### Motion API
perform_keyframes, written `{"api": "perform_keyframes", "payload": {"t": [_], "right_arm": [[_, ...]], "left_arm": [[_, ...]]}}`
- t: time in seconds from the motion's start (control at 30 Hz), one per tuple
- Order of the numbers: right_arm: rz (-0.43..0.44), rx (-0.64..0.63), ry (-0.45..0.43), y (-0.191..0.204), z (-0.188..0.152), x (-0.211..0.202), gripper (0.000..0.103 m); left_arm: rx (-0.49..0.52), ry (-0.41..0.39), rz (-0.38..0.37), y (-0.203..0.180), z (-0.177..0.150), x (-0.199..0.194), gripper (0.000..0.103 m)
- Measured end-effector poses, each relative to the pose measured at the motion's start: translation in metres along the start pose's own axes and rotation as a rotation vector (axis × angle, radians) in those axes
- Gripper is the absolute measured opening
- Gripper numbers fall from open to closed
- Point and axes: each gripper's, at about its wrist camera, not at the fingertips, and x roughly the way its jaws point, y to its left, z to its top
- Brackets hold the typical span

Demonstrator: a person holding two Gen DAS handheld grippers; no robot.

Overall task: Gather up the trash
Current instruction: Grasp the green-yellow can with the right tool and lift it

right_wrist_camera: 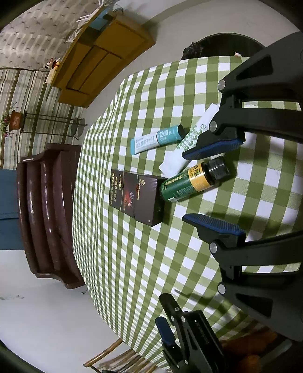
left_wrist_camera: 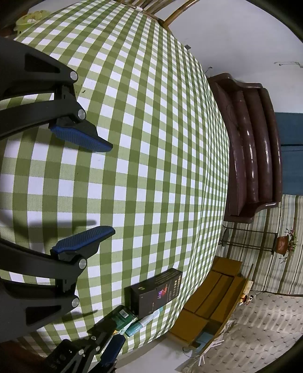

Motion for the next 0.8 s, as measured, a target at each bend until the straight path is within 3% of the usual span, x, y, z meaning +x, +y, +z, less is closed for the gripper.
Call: {"api": "perform_keyframes", "payload": {"t": [0.1, 0.2, 0.8], "right_arm": [[0.002, -0.012, 0.01, 0.003, 0.001, 0.004, 0.034], [0.006, -0.018, 0.017, 0.006, 0.002, 0.008, 0.03], [0.042, -0.054, 0.049, 0.017, 0.006, 0.019, 0.031]], "left_arm": [[-0.001, 0.0, 0.001, 0.0, 0.0, 0.0, 0.064], [0.0, 0.001, -0.001, 0.001, 0.0, 0.001, 0.064], [0.003, 0.009, -0.007, 0.003, 0.001, 0.003, 0.065]]}}
